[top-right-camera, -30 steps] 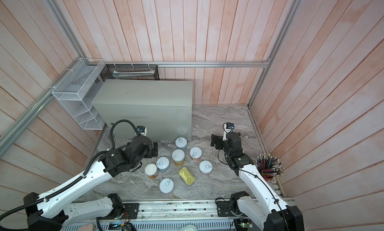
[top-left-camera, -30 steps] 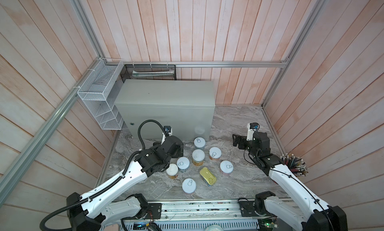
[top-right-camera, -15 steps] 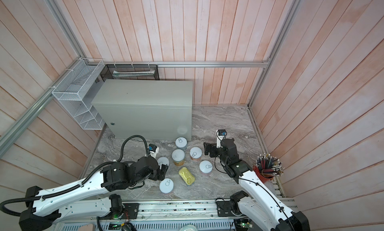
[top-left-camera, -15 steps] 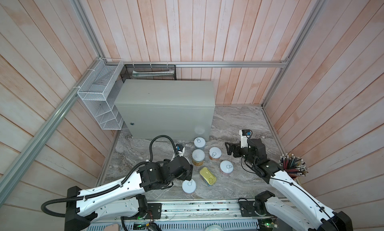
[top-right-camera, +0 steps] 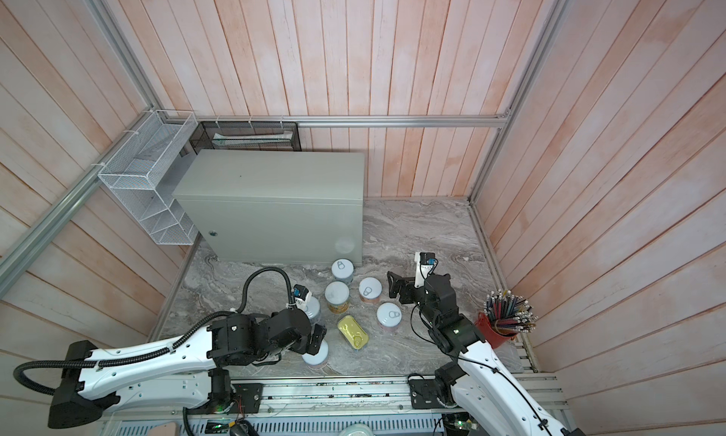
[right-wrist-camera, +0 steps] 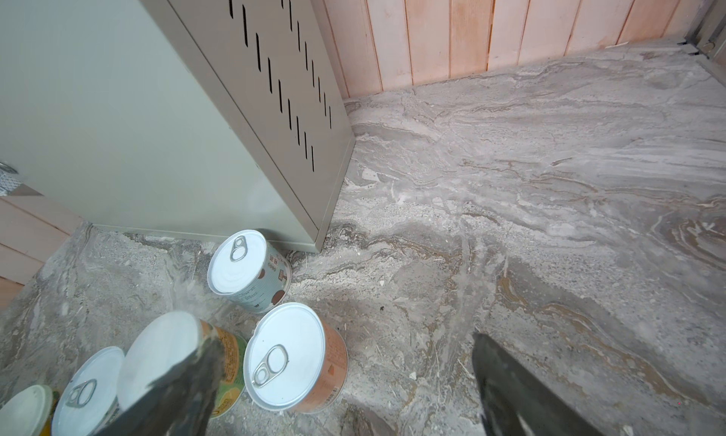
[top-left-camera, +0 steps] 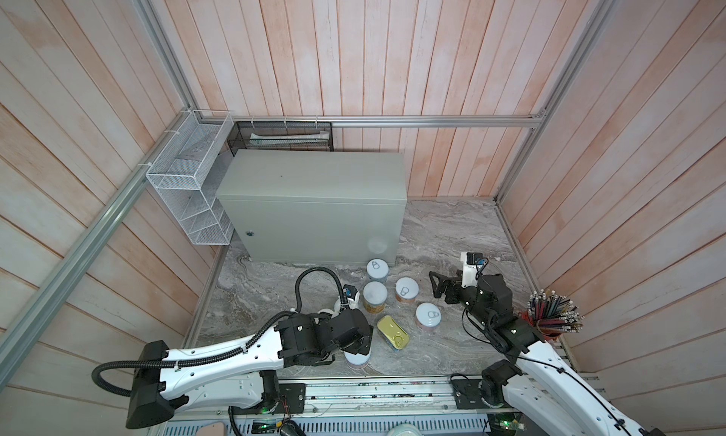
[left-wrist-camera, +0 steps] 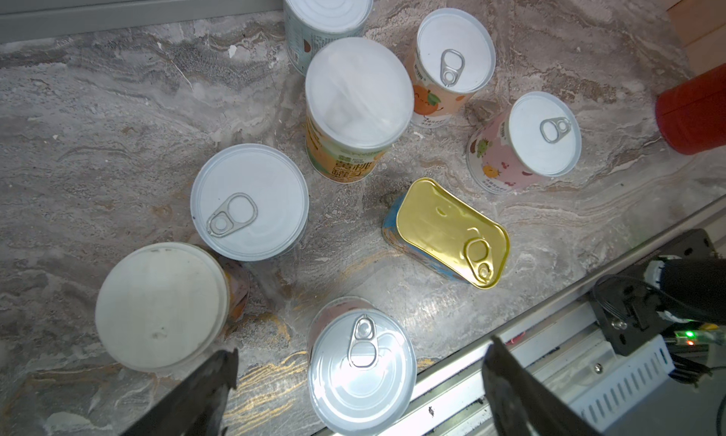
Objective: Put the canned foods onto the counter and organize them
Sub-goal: 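Reach the left gripper down over the pink can nearest the robot and grasp it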
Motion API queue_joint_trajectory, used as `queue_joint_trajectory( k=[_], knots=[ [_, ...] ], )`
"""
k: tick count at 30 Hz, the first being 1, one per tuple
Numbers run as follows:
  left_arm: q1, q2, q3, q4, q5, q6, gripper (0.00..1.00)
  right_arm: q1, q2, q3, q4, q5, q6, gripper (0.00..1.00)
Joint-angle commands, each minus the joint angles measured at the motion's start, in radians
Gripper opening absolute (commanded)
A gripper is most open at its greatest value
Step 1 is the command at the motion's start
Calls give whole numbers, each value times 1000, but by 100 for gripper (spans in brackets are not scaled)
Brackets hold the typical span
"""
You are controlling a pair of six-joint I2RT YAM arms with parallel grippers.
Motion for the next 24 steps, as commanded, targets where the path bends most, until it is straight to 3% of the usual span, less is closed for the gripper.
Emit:
queue_joint_trajectory(
  k=[1,6,24],
  knots=[
    [-8,4,-30,40,23,-47,100,-1,37,43,-30,-2,11,98],
    [-10,13,-68,111,66,-52,100,-1,63,51,-13,-40,8,98],
    [-25,169,-88,109,72,-95,100,3,45,-46,58,-56,35,98]
  ],
)
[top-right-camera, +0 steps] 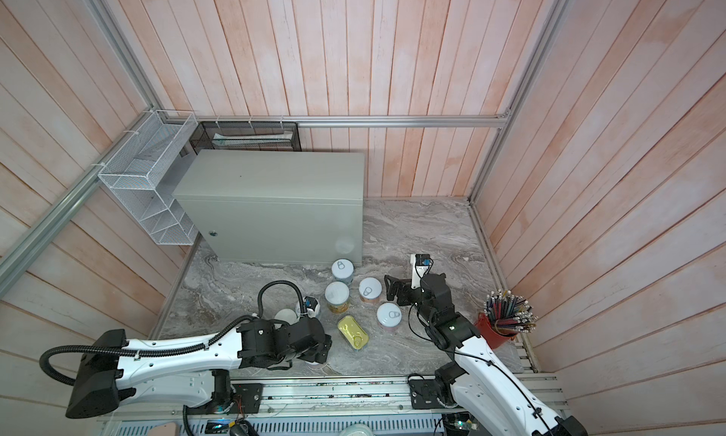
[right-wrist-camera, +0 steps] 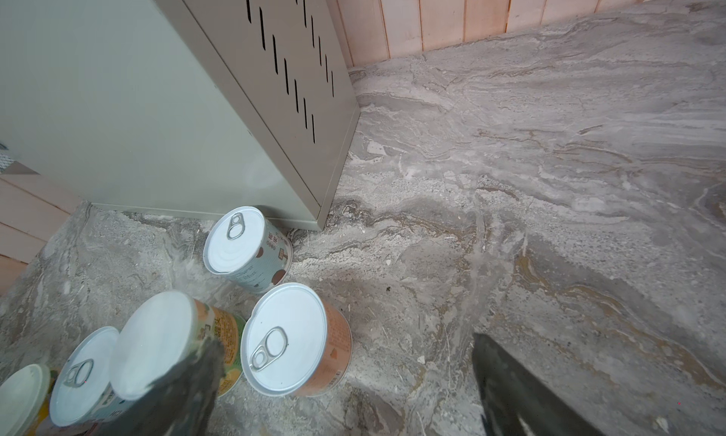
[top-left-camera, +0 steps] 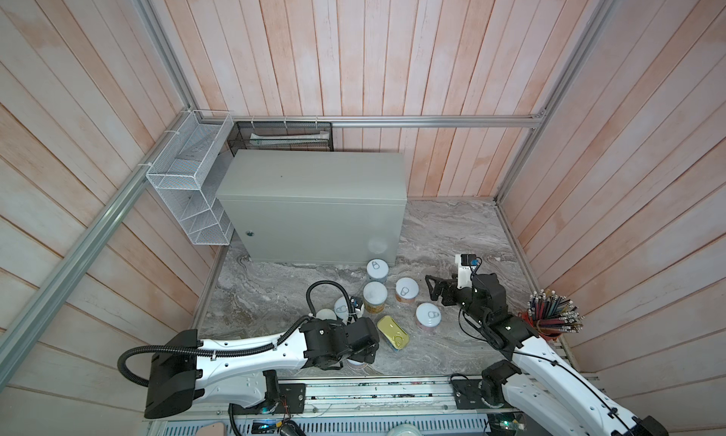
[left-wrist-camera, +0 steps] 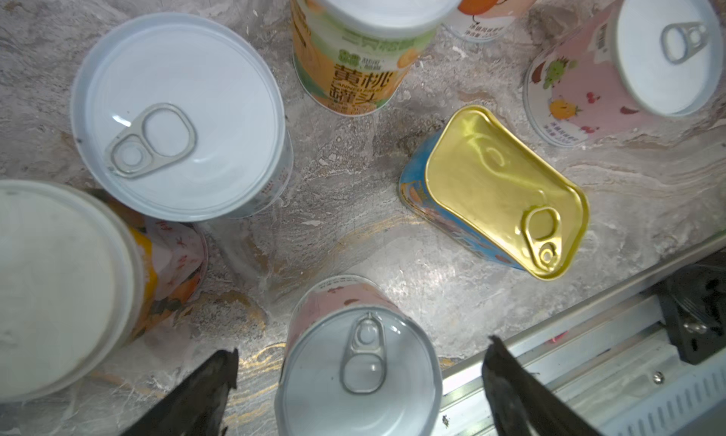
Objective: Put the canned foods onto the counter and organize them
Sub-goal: 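Reach the left gripper down over the pink can nearest the robot and grasp it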
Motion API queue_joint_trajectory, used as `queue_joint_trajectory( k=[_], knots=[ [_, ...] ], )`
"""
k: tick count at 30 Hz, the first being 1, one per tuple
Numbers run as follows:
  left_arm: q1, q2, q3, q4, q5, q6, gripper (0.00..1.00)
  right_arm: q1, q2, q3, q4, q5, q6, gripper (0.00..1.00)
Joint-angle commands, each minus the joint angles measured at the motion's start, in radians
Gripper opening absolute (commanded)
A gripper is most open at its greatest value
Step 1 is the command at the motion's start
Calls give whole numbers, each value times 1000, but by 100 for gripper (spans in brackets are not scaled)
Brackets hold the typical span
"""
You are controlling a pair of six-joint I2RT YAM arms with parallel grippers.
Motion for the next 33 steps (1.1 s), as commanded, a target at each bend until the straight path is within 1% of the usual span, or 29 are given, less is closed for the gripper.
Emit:
queue_joint_trajectory(
  k=[1,6,17,20,26,30,33],
  knots=[
    [-10,17,-4,9,1,-17,100,3,-2,-24,31,-18,23,98],
    [-15,54,-10,8,-1,-20,100,4,-2,-38,26,-39,31,98],
    [-17,119,-20,39,-4,-10,100,4,-2,-44,20,-34,39,98],
    [-18,126,-18,34,-13,-10,96,4,9,-45,24,-28,41,98],
    [-18,123,-44,52,-29,-20,93,5,45,-26,11,-28,44,98],
    [-18,141,-41,49,-40,-17,90,5,40,-35,14,-21,55,98],
    [-18,160,-37,59,-55,-17,86,5,28,-43,19,-25,74,98]
  ],
)
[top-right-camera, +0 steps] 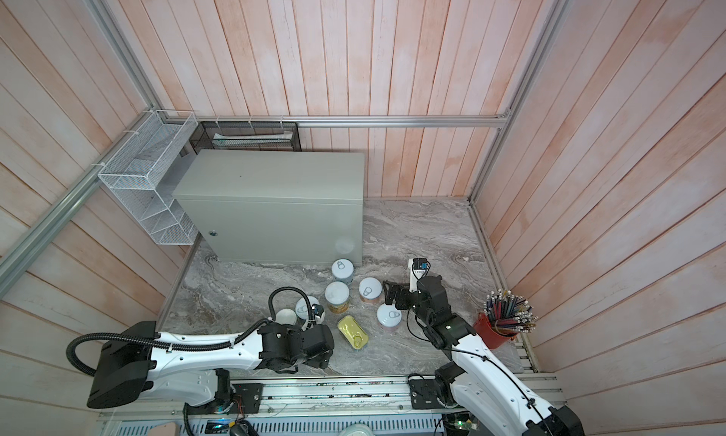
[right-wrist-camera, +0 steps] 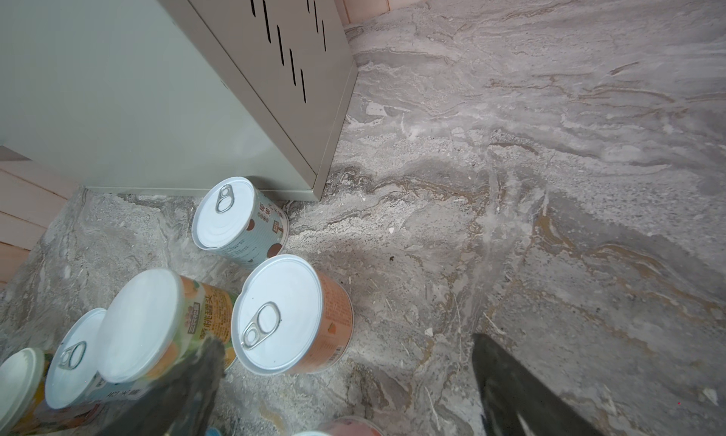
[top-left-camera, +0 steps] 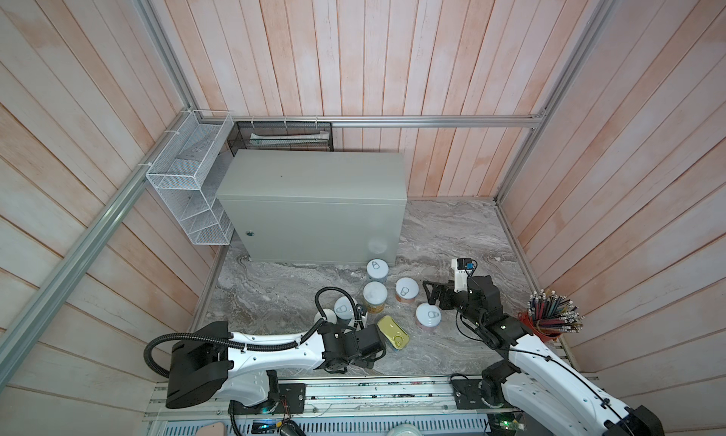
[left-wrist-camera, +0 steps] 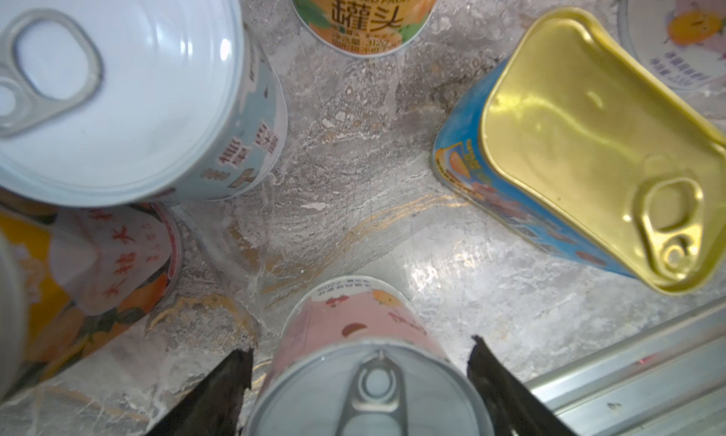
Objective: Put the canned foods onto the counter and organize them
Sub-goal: 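Reach the left gripper down over the pink can nearest the robot and grasp it, then lift the pink can with the left gripper while the right gripper reaches to it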
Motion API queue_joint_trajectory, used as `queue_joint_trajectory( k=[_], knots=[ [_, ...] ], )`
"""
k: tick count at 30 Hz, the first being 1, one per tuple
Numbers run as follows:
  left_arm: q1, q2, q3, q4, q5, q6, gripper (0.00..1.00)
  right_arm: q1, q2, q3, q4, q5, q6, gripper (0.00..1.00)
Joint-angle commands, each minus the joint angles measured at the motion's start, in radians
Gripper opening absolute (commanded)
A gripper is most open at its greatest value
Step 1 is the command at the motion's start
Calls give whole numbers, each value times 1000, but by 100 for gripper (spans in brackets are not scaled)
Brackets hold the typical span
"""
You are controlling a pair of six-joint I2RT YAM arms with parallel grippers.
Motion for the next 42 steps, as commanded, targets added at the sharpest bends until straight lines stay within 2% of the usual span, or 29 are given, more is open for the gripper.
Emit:
queue_joint_trajectory(
  k=[1,8,16,21,27,34,42],
  knots=[
    [-1,28,-6,4,-51,-9,85,6,-20,-10,11,-3,30,98],
    [-1,85,-2,23,-30,-26,82,5,-47,-21,15,3,36,98],
    [0,41,-8,15,-53,-44,62,6,-41,-34,18,-7,50,98],
    [15,4,7,5,-58,-2,57,7,-30,-34,33,-33,30,98],
    [88,-55,69,-28,-15,105,54,25,-29,-26,48,-116,-18,98],
    [178,-89,174,-63,36,252,53,156,-29,-24,90,-124,-87,98],
    [282,-31,335,-138,194,407,53,323,35,-23,211,-120,-194,98]
  ],
)
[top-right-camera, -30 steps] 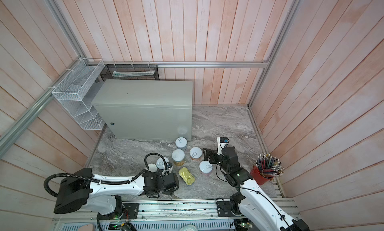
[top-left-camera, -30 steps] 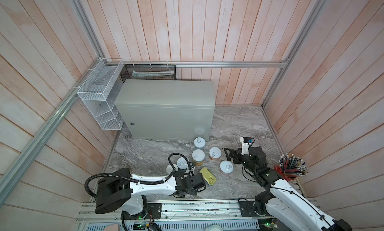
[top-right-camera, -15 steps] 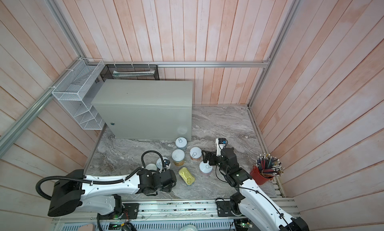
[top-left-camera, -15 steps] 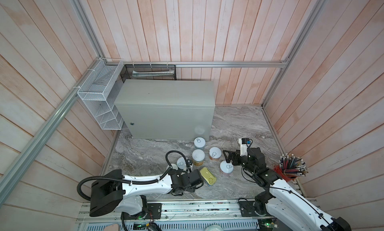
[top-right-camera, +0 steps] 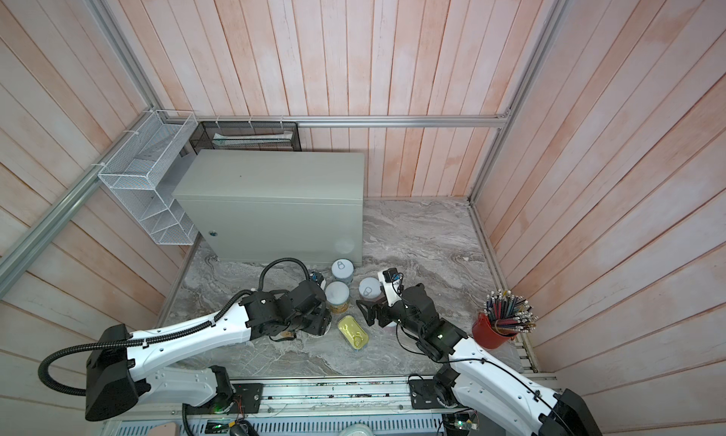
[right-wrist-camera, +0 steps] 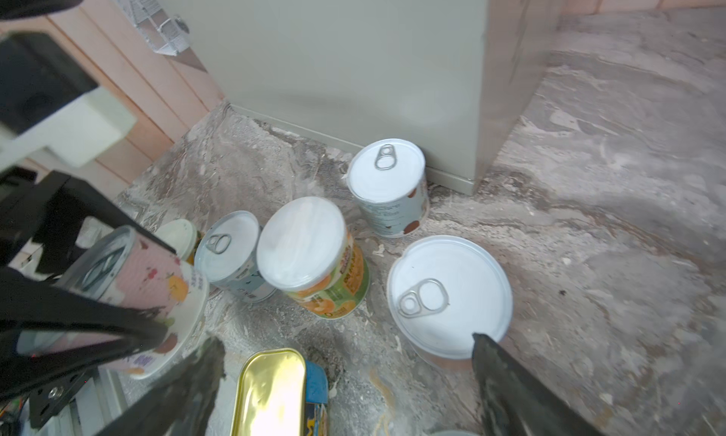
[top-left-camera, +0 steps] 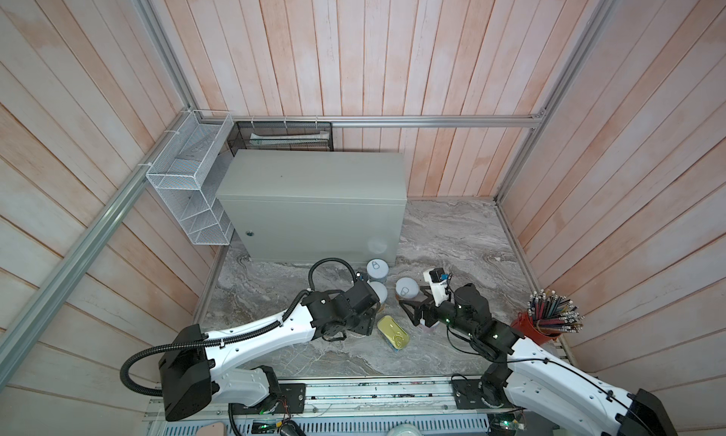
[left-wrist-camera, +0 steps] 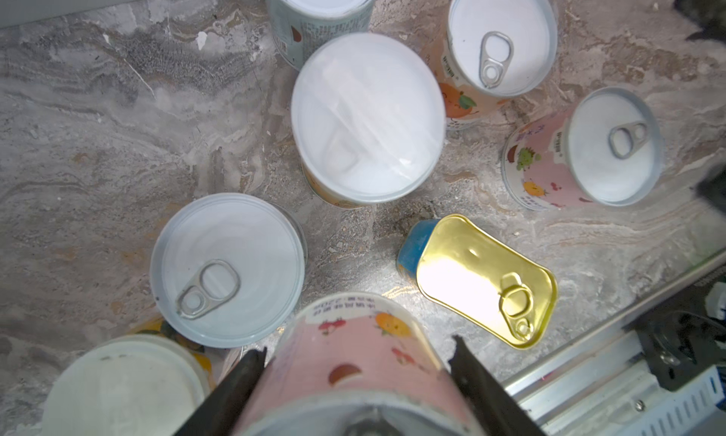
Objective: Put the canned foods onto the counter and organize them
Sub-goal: 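Lift the pink can with the left gripper while the right gripper reaches to it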
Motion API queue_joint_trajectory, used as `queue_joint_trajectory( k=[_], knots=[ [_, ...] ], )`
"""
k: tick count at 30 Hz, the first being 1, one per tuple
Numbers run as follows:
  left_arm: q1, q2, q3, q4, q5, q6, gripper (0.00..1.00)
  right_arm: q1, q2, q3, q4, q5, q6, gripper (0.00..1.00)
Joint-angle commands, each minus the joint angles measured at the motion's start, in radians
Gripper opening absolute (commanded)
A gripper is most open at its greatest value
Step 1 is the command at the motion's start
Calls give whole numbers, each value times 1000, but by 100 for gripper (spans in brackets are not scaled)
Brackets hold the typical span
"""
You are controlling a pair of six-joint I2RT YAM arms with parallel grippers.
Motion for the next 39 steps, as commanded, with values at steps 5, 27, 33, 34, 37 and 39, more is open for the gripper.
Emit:
queue_joint_trajectory(
  k=[5,27,33,34,37,39],
  knots=[
    [60,38,188,-39,165,142,52,88,36,-38,217,-25,-87,98],
    [113,142,381,-142,293,214,51,277,93,-61,446,136,-239,97],
    [113,151,388,-113,348,200,50,278,123,-60,493,140,-253,97],
    [113,154,391,-110,354,199,50,278,129,-60,502,141,-253,97],
    [113,162,395,-105,372,196,50,279,148,-61,540,134,-252,97],
    [113,165,399,-98,385,194,50,280,168,-58,569,122,-251,97]
  ],
)
